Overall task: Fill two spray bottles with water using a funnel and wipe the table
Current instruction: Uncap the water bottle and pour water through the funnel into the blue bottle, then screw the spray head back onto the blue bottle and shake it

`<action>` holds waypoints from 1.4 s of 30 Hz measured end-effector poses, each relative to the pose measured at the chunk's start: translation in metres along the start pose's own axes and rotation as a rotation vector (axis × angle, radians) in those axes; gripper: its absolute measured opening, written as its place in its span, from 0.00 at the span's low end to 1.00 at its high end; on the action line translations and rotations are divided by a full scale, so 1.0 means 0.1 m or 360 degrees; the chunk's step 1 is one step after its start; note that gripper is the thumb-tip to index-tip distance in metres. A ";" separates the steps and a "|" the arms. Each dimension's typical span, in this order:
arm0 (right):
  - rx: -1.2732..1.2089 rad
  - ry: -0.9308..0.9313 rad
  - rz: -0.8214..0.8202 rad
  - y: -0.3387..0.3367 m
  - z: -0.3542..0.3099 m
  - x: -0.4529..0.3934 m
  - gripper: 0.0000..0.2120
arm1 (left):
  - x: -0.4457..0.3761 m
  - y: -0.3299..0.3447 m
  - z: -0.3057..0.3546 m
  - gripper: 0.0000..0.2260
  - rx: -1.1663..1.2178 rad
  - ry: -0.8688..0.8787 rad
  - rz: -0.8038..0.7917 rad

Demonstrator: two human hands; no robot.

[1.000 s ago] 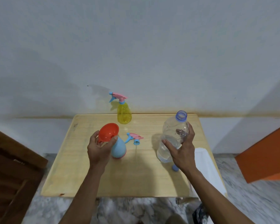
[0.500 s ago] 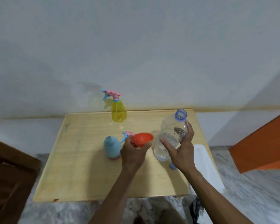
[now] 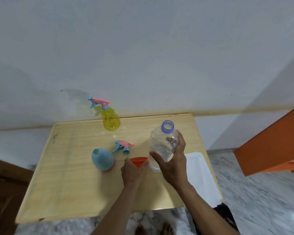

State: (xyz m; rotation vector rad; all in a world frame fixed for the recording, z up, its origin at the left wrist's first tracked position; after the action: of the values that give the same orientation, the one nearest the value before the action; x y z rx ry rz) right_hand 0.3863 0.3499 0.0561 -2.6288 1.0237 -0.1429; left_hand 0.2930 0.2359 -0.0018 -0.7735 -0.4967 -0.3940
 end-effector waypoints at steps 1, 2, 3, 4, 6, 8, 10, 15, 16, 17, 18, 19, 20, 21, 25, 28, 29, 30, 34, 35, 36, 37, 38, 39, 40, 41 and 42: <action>0.0026 -0.0016 -0.0002 -0.01 0.01 -0.01 0.53 | 0.02 0.01 0.01 0.38 -0.0016 0.0013 0.0011; 0.0057 -0.0045 -0.0004 -0.03 0.02 -0.01 0.53 | 0.04 0.02 0.00 0.39 -0.0036 0.0017 0.0026; 0.0091 -0.0081 -0.0010 -0.04 0.04 -0.01 0.54 | 0.07 0.01 0.00 0.41 -0.0070 0.0019 0.0037; 0.0111 -0.0113 -0.0019 -0.05 0.05 -0.01 0.55 | 0.10 0.02 0.01 0.42 -0.0106 0.0037 0.0058; 0.0103 -0.0134 0.0016 -0.06 0.08 0.05 0.57 | 0.15 0.01 -0.02 0.40 -0.0151 0.0118 0.0107; 0.0120 -0.0127 0.0166 -0.06 0.14 0.15 0.56 | 0.27 -0.04 -0.04 0.34 -0.0170 0.0217 0.0178; 0.0131 -0.0130 0.0365 -0.05 0.17 0.34 0.45 | 0.39 -0.14 -0.08 0.30 -0.0059 0.0253 0.0297; 0.0196 -0.0319 0.0189 0.13 0.17 0.80 0.26 | 0.51 -0.54 -0.25 0.21 0.0209 0.0322 0.0570; 0.0198 -0.0328 0.0037 0.20 0.16 0.82 0.24 | 0.48 -0.62 -0.31 0.18 0.0230 0.0344 0.0647; 0.0199 -0.0324 -0.0098 0.28 0.13 0.81 0.22 | 0.44 -0.71 -0.37 0.16 0.0256 0.0345 0.0705; 0.0205 -0.0315 -0.0194 0.37 0.11 0.77 0.19 | 0.40 -0.79 -0.43 0.13 0.0292 0.0326 0.0737; 0.0226 -0.0305 -0.0255 0.46 0.08 0.70 0.15 | 0.36 -0.87 -0.48 0.12 0.0322 0.0288 0.0753; 0.0253 -0.0293 -0.0295 0.56 0.04 0.61 0.12 | 0.31 -0.95 -0.53 0.10 0.0332 0.0243 0.0761; 0.0291 -0.0271 -0.0329 0.66 -0.02 0.50 0.09 | 0.25 -1.02 -0.59 0.10 0.0342 0.0211 0.0756; 0.0531 -0.0104 -0.0494 1.09 -0.19 -0.04 0.11 | -0.10 -1.23 -0.83 0.19 0.0258 0.0241 0.0575; 0.0791 0.0022 -0.0584 1.37 -0.23 -0.46 0.11 | -0.35 -1.32 -0.87 0.36 0.0091 0.0356 0.0325; 0.0915 0.0080 -0.0619 1.45 -0.21 -0.57 0.10 | -0.43 -1.35 -0.86 0.41 0.0083 0.0382 0.0246; 0.1036 0.0143 -0.0654 1.52 -0.19 -0.67 0.11 | -0.50 -1.37 -0.85 0.44 0.0092 0.0413 0.0186; 0.1303 0.0454 -0.0707 1.72 -0.07 -0.86 0.15 | -0.69 -1.39 -0.86 0.48 0.0190 0.0576 0.0040; 0.1337 0.0512 -0.0699 1.75 -0.05 -0.87 0.18 | -0.73 -1.39 -0.88 0.47 0.0210 0.0612 0.0017; 0.1356 0.0568 -0.0689 1.79 -0.01 -0.87 0.21 | -0.77 -1.37 -0.91 0.46 0.0233 0.0644 -0.0008; 0.1355 0.0618 -0.0666 1.81 0.00 -0.87 0.23 | -0.80 -1.36 -0.93 0.44 0.0259 0.0671 -0.0034; 0.1344 0.0669 -0.0640 1.84 0.01 -0.86 0.24 | -0.82 -1.36 -0.94 0.43 0.0274 0.0693 -0.0054; 0.1342 0.0716 -0.0616 1.86 0.02 -0.86 0.24 | -0.83 -1.36 -0.95 0.42 0.0275 0.0717 -0.0062; 0.1353 0.0756 -0.0600 1.88 0.02 -0.85 0.24 | -0.84 -1.36 -0.95 0.41 0.0265 0.0736 -0.0059; 0.1365 0.0789 -0.0587 1.90 0.01 -0.85 0.24 | -0.85 -1.37 -0.95 0.40 0.0253 0.0750 -0.0050; 0.1373 0.0817 -0.0567 1.93 0.01 -0.85 0.23 | -0.86 -1.37 -0.96 0.40 0.0245 0.0750 -0.0045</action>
State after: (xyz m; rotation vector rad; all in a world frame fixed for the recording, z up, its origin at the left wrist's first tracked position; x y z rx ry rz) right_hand 0.2003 0.2739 -0.0062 -1.9455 0.4269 -1.1086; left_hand 0.1798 0.0890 -0.0315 -0.5016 -0.0937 -0.5399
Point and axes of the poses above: each hand's wrist, its own x-axis away from the middle knuckle, its own y-axis out of the palm, z = x × y, the point moved 1 cm from there along -x, towards the middle knuckle, and after that the axes turned 6 degrees about -z, right-handed, at the moved point
